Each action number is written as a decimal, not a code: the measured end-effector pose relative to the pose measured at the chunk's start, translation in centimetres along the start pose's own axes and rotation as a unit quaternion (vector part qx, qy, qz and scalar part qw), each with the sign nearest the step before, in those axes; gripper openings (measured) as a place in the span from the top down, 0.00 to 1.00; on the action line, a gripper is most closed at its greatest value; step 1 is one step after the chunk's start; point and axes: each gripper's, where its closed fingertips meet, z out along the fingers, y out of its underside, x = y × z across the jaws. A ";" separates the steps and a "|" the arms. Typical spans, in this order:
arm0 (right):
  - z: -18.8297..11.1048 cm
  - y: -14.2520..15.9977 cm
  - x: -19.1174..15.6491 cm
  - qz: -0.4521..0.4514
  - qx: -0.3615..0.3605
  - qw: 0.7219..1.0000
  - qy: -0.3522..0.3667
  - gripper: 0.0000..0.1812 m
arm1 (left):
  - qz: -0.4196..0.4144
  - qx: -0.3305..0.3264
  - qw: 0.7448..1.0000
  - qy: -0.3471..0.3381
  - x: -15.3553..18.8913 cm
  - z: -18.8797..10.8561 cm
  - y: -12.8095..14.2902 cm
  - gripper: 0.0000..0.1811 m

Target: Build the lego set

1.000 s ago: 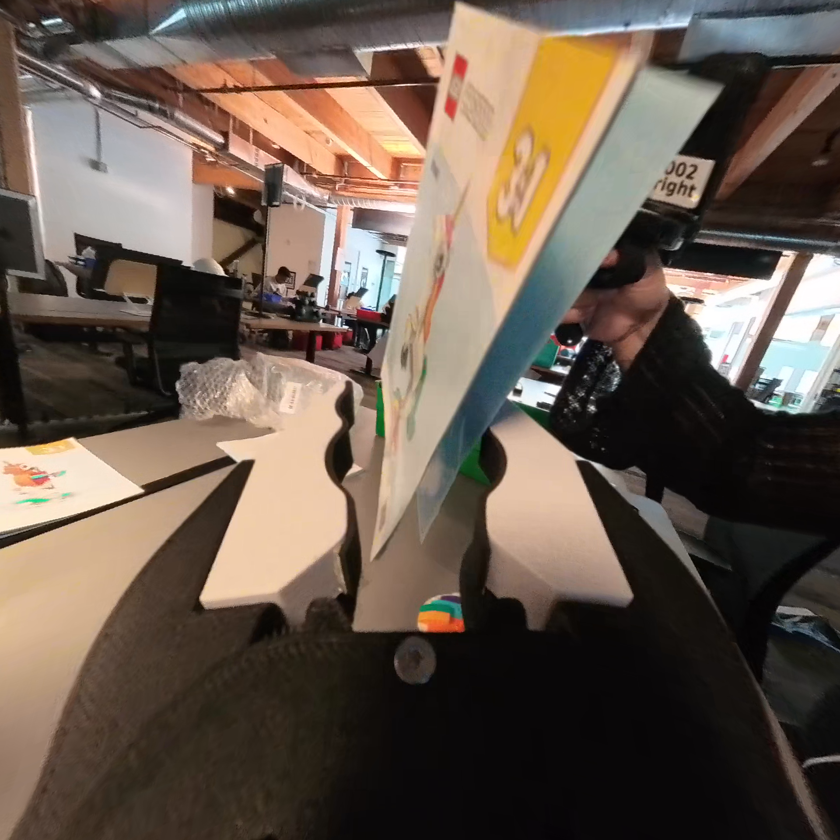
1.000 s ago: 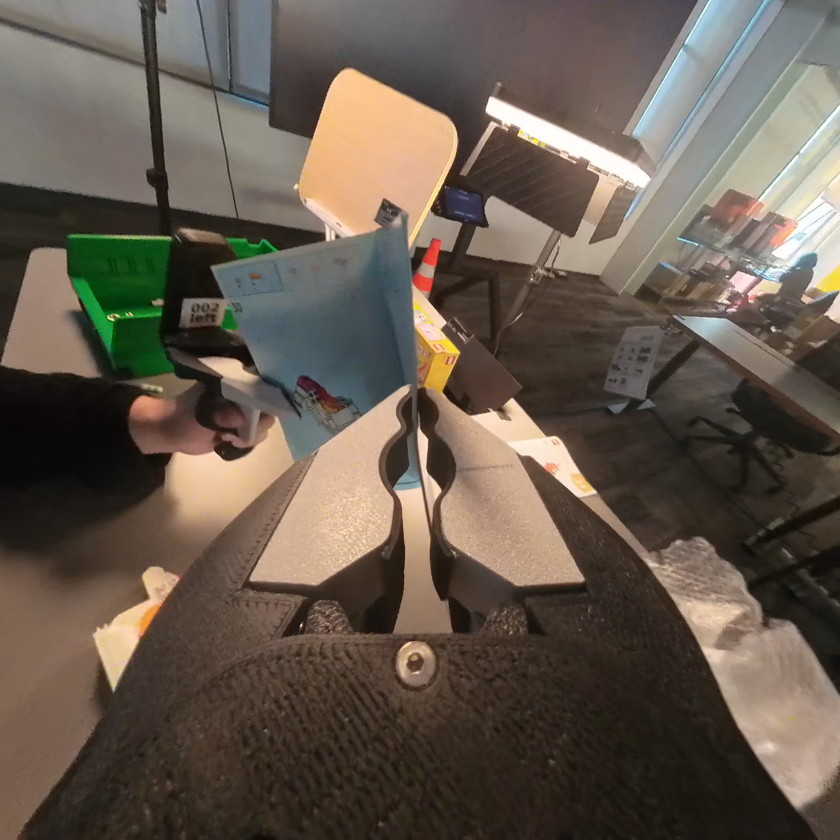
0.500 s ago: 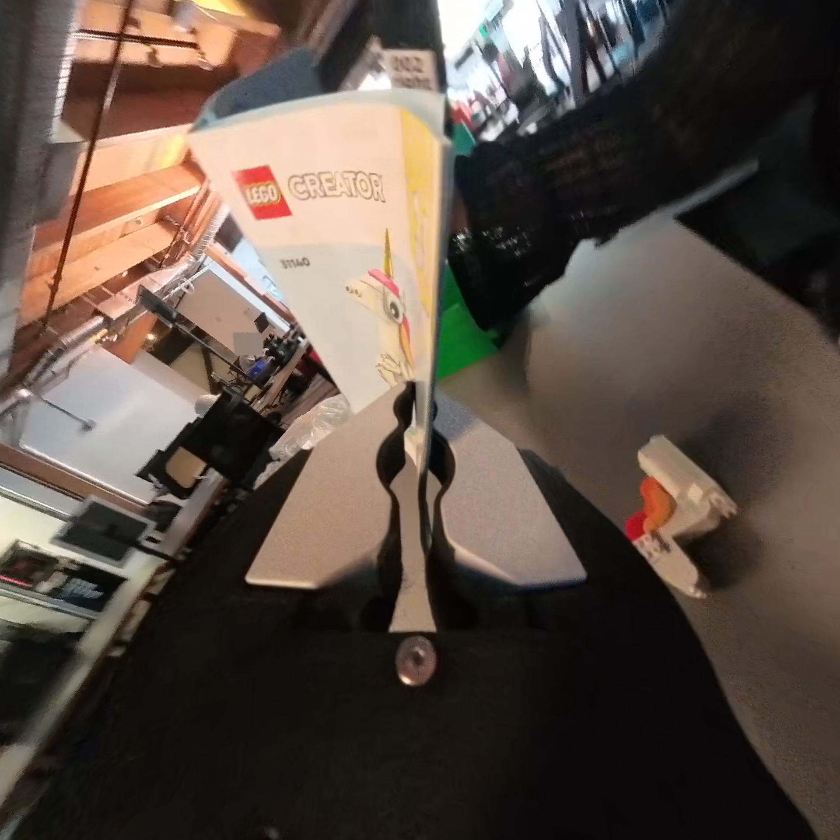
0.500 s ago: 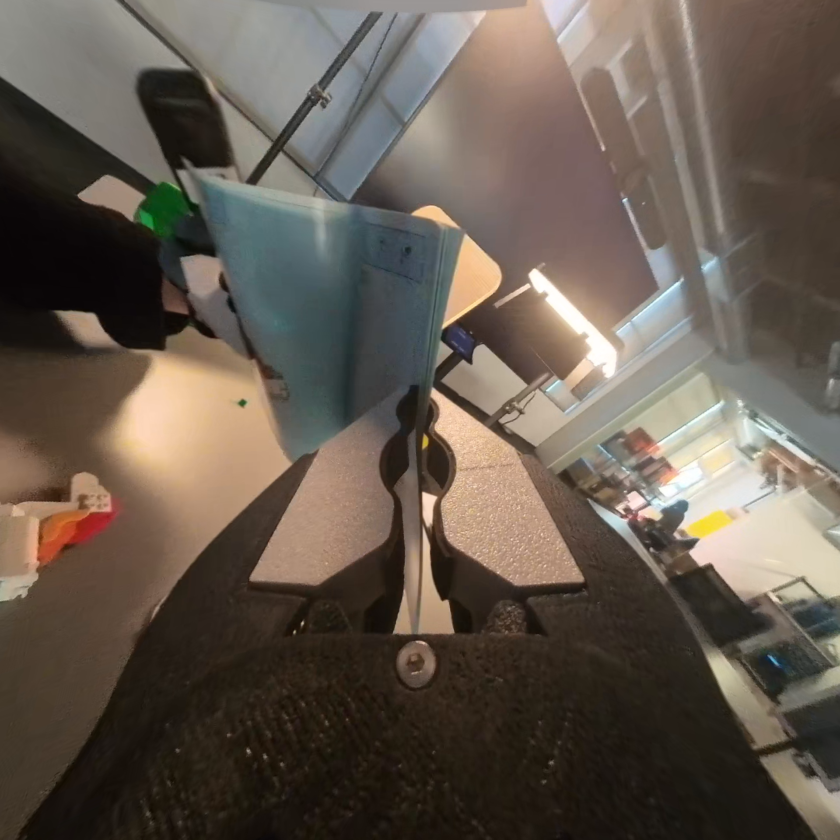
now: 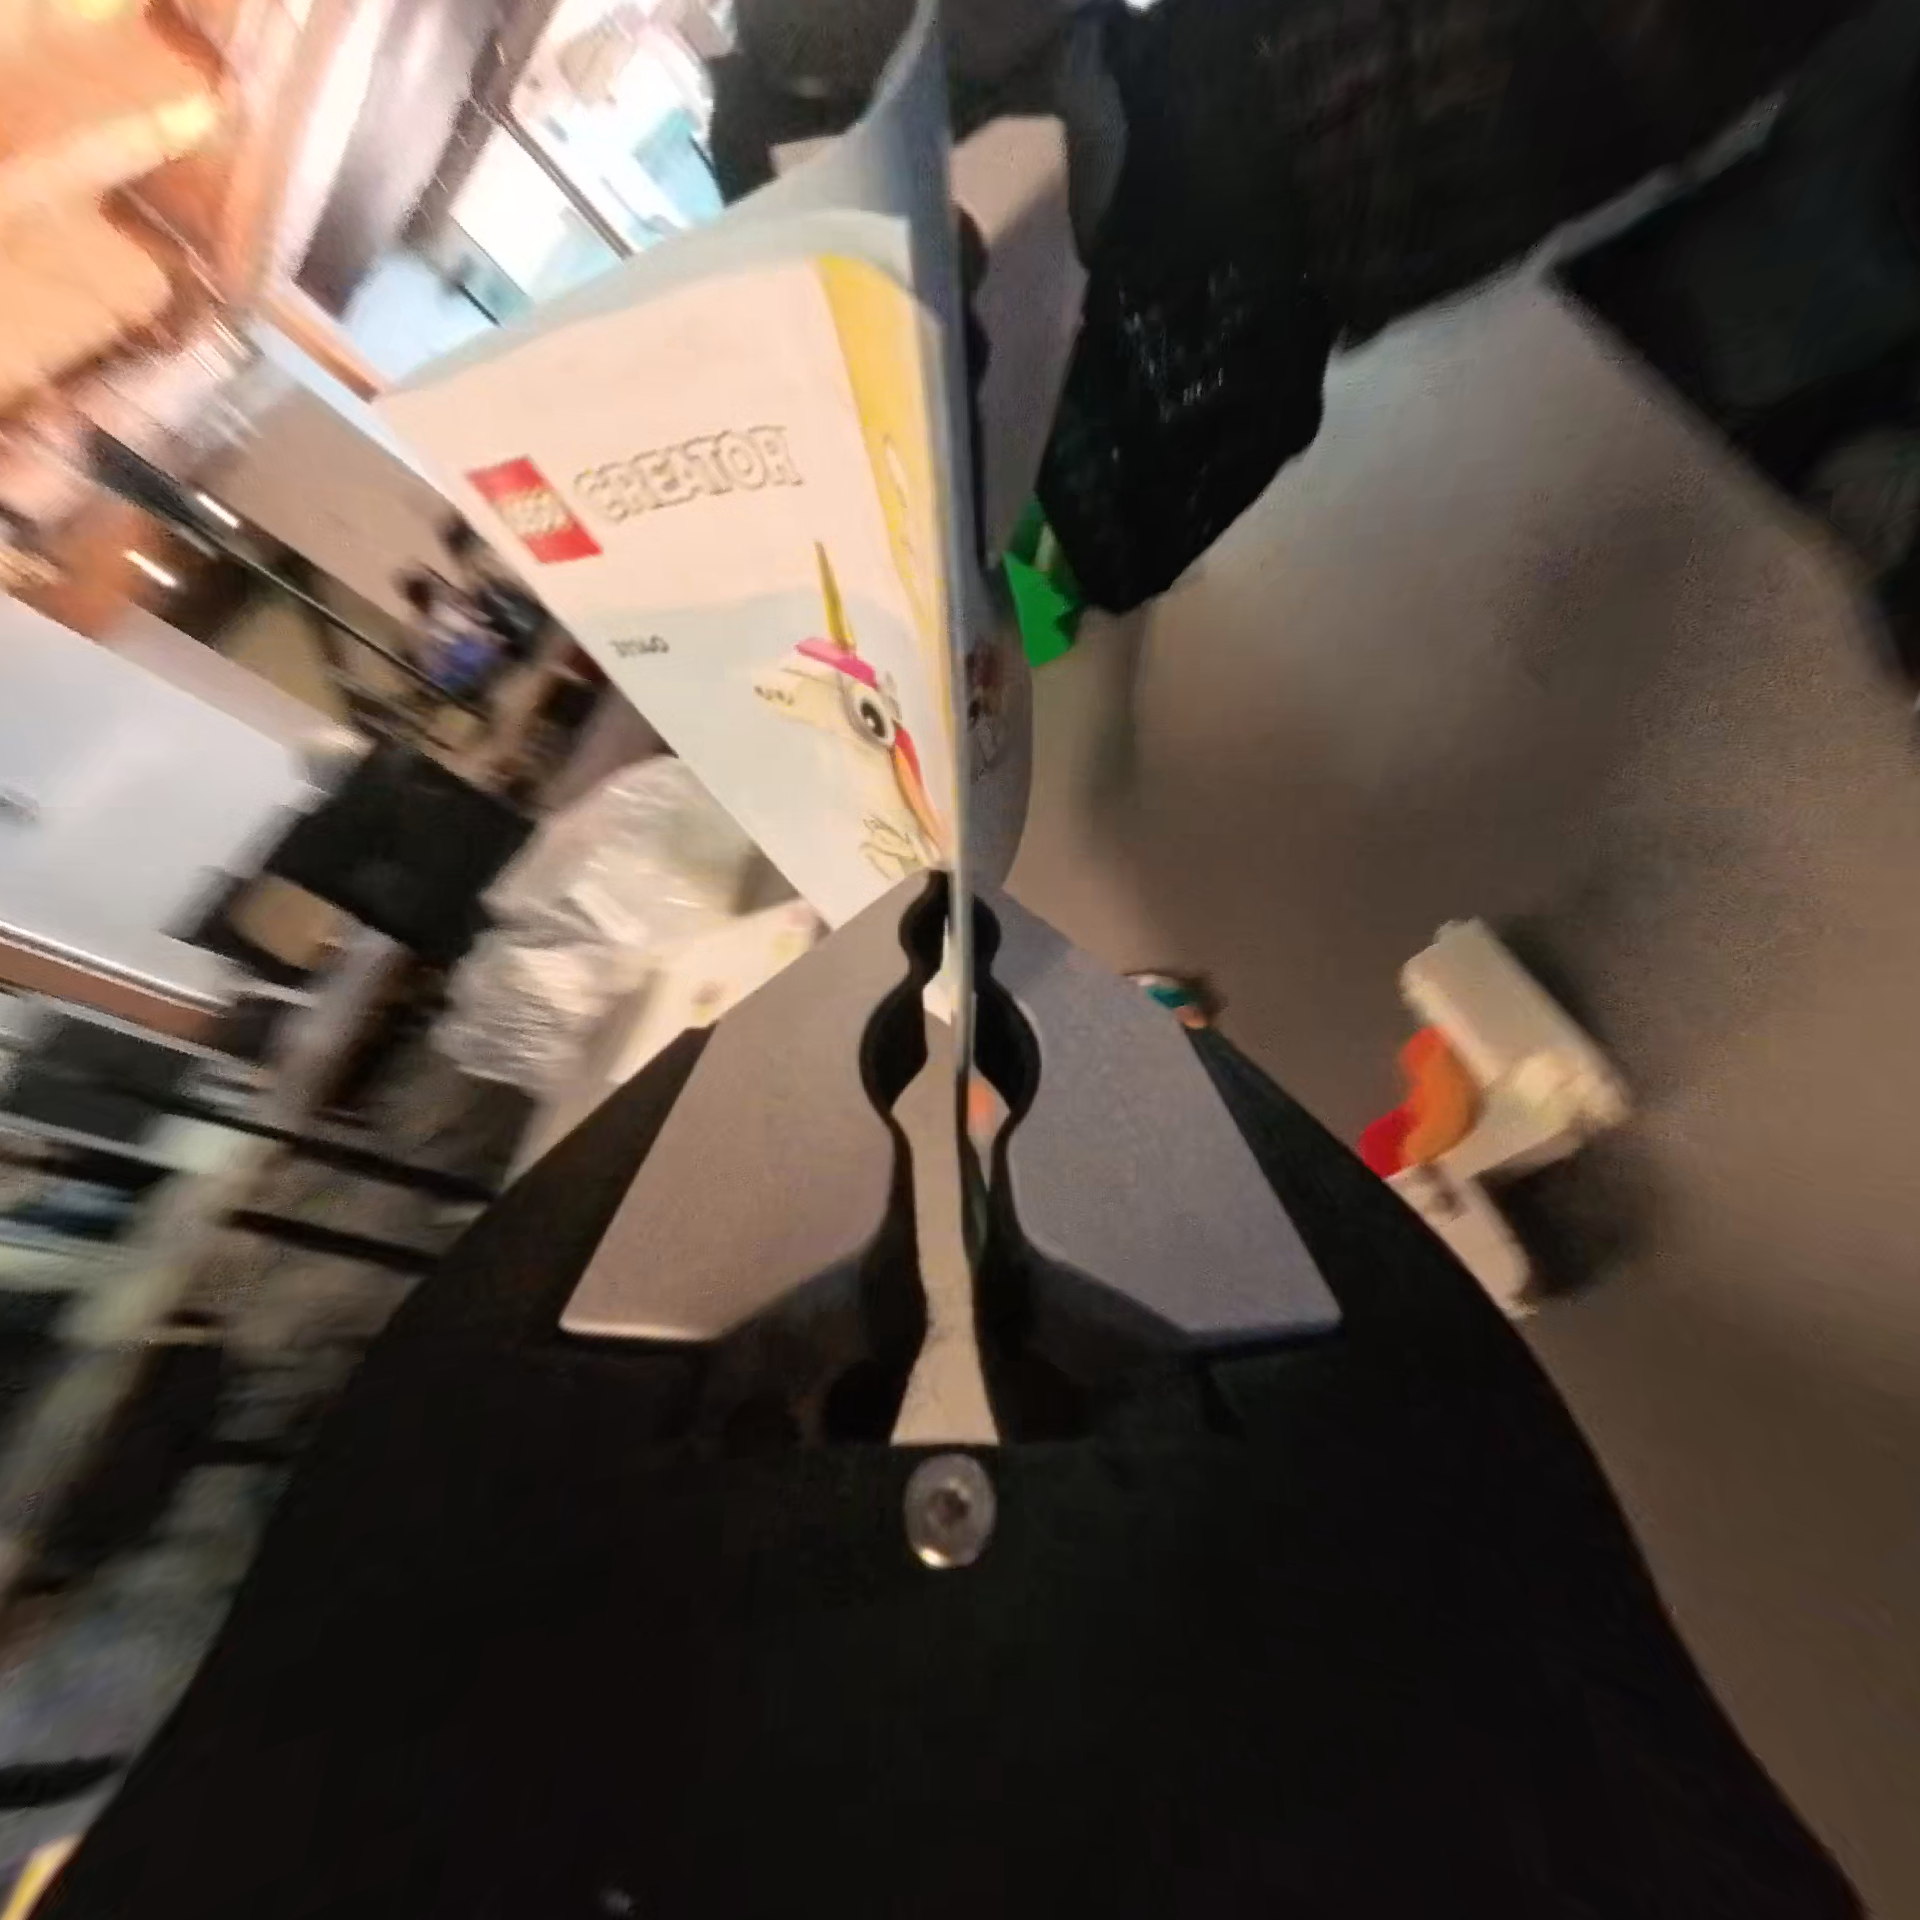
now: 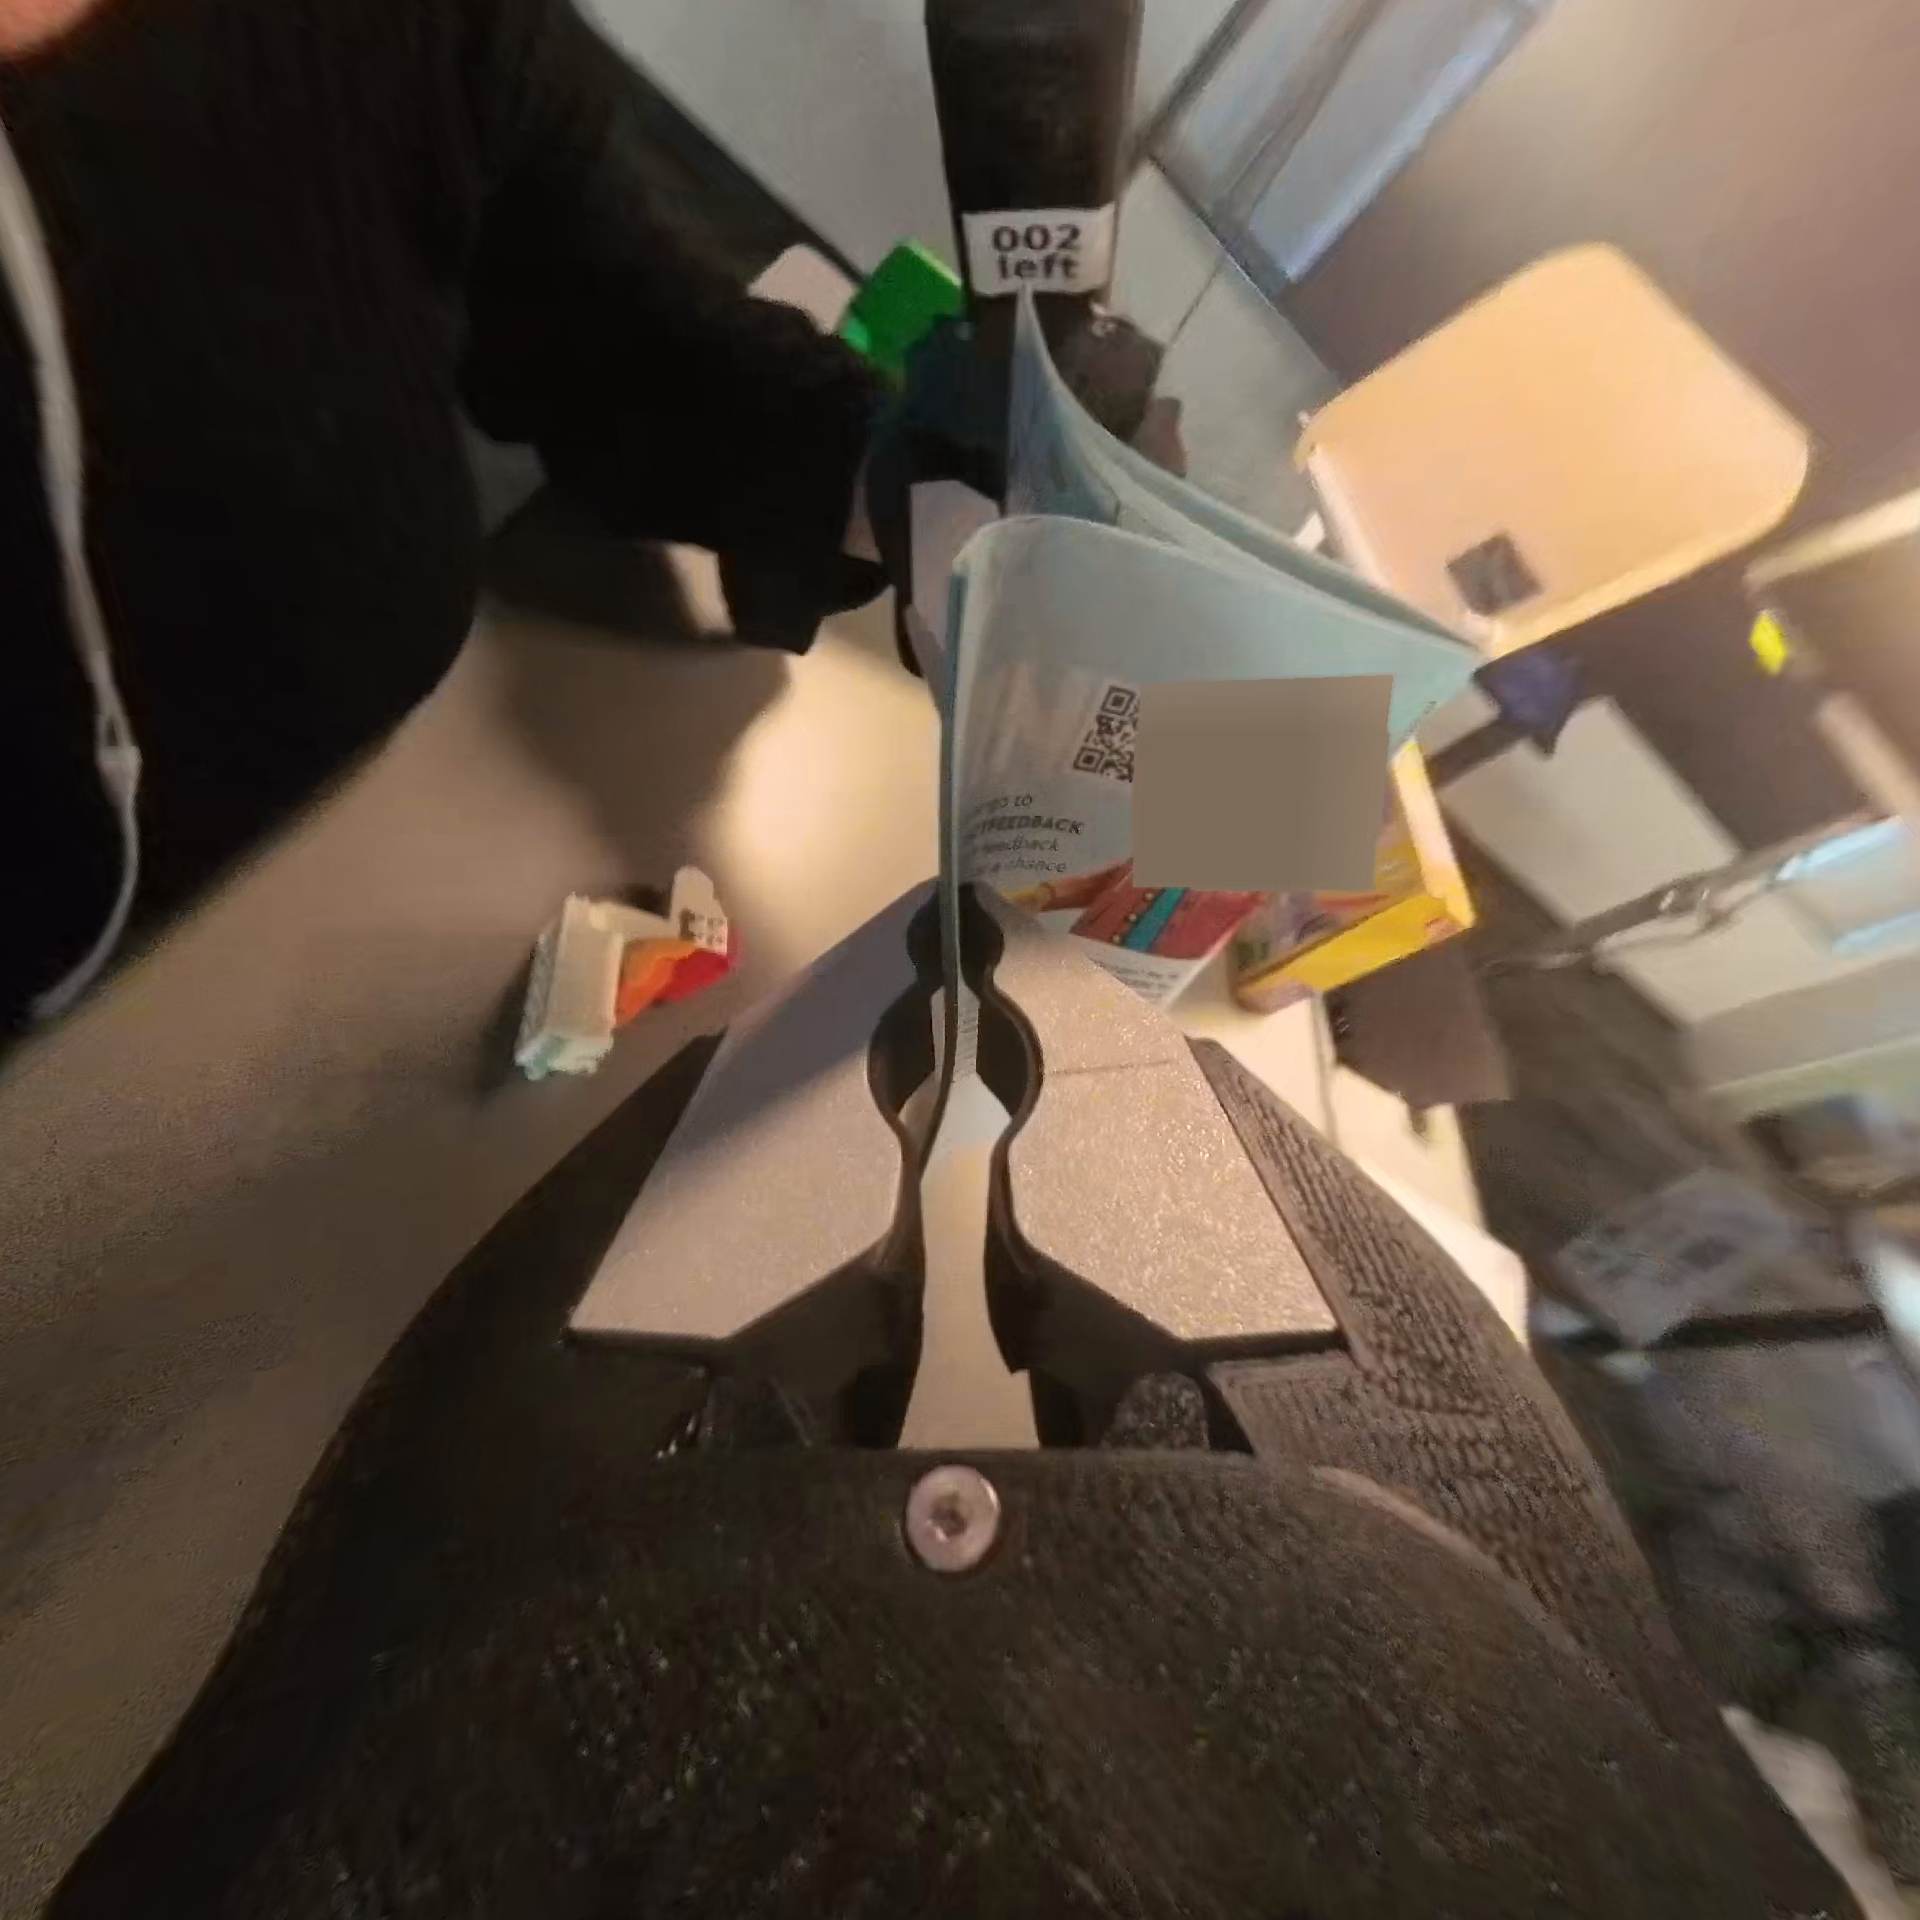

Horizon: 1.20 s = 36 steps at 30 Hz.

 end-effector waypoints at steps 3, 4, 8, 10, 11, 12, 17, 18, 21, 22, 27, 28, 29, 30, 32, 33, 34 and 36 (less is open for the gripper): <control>-0.3 1.9 4.1 0.178 0.020 0.982 0.065 1.00 | -0.225 0.035 0.972 0.058 -1.3 -0.1 1.2 1.00; -0.3 2.9 4.9 0.257 0.030 0.964 0.059 1.00 | -0.295 0.051 0.951 0.076 -1.8 -0.4 1.7 1.00; 0.1 6.5 6.0 0.488 0.097 0.868 0.003 1.00 | -0.489 0.097 0.852 0.159 -2.3 -1.3 4.1 1.00; 0.9 8.4 6.0 0.534 0.118 0.837 -0.020 1.00 | -0.535 0.122 0.818 0.173 -2.5 -1.3 5.6 1.00; 1.4 9.1 5.9 0.554 0.135 0.821 -0.037 1.00 | -0.550 0.138 0.801 0.193 -2.3 -1.4 6.0 1.00; 1.8 9.5 6.0 0.571 0.159 0.804 -0.057 1.00 | -0.562 0.156 0.785 0.209 -2.4 -1.5 6.5 1.00; 2.5 11.3 8.3 0.617 0.297 0.717 -0.133 1.00 | -0.618 0.227 0.715 0.234 -4.5 -2.2 9.5 1.00; 2.6 12.0 8.7 0.628 0.313 0.698 -0.142 1.00 | -0.622 0.227 0.713 0.230 -4.9 -2.1 10.2 1.00; 3.2 14.0 9.2 0.643 0.312 0.684 -0.147 1.00 | -0.620 0.222 0.718 0.225 -5.6 -1.5 11.5 1.00; 3.4 14.6 9.2 0.638 0.310 0.691 -0.136 1.00 | -0.622 0.221 0.717 0.226 -5.7 -1.2 11.8 1.00; 3.5 16.2 9.2 0.640 0.292 0.705 -0.091 1.00 | -0.624 0.213 0.711 0.244 -4.8 -0.5 12.1 1.00; 3.6 16.5 9.3 0.641 0.289 0.707 -0.075 1.00 | -0.617 0.207 0.724 0.230 -4.6 -0.4 12.3 1.00; 3.5 16.5 9.3 0.638 0.291 0.711 -0.064 1.00 | -0.609 0.204 0.736 0.214 -4.5 -0.2 12.4 1.00; 3.4 16.4 9.3 0.635 0.295 0.712 -0.054 1.00 | -0.600 0.205 0.746 0.205 -4.5 -0.3 12.4 1.00; 3.2 16.4 9.2 0.637 0.300 0.709 -0.046 1.00 | -0.595 0.204 0.752 0.198 -4.4 -0.2 12.4 1.00; 3.2 16.4 9.2 0.639 0.300 0.707 -0.045 1.00 | -0.600 0.200 0.750 0.195 -4.5 -0.1 12.6 1.00; 3.2 16.5 9.2 0.641 0.299 0.705 -0.045 1.00 | -0.606 0.195 0.747 0.192 -4.5 0.1 12.8 1.00; 3.5 16.5 9.0 0.644 0.287 0.707 -0.052 1.00 | -0.614 0.187 0.744 0.187 -4.6 0.2 13.1 1.00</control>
